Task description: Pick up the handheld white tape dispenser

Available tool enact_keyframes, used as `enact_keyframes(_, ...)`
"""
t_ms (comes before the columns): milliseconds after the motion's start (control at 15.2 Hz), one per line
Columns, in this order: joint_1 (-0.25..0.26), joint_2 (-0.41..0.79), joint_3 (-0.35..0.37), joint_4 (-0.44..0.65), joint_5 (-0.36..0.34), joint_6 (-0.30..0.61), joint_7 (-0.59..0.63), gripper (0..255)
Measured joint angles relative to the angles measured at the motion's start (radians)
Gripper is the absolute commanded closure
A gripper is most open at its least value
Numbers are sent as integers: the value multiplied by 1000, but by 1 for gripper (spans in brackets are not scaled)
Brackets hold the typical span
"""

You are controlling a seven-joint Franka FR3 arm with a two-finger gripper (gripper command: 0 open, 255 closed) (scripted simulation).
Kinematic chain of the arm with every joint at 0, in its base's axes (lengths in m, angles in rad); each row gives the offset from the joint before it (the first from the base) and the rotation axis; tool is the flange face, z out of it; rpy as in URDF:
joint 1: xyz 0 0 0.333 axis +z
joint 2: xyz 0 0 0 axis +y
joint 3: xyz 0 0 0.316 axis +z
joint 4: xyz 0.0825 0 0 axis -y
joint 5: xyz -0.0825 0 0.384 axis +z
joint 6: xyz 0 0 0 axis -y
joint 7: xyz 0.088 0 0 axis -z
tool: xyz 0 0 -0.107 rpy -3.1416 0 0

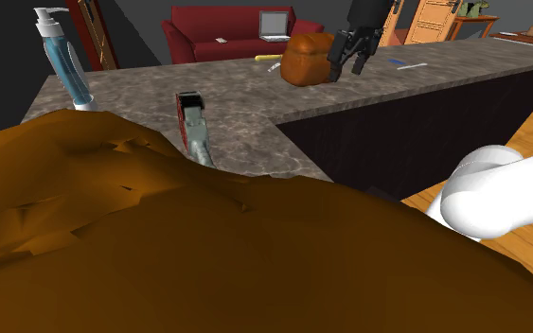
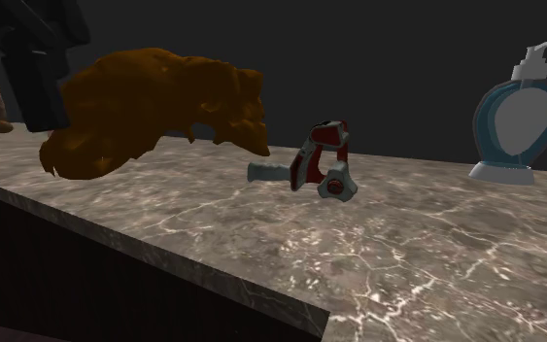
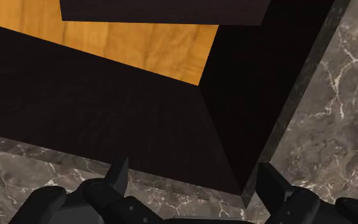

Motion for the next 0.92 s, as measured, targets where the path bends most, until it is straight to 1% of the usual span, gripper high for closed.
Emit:
enact_keyframes(132,2,6,12,2,7,2,16,0)
enact_keyframes(264,8,20,51,1,29,9,71,0)
enact_keyframes(660,24,98,186,54,100,9,269,0)
enact_keyframes(924,28,186,284,98,139,40,411,0)
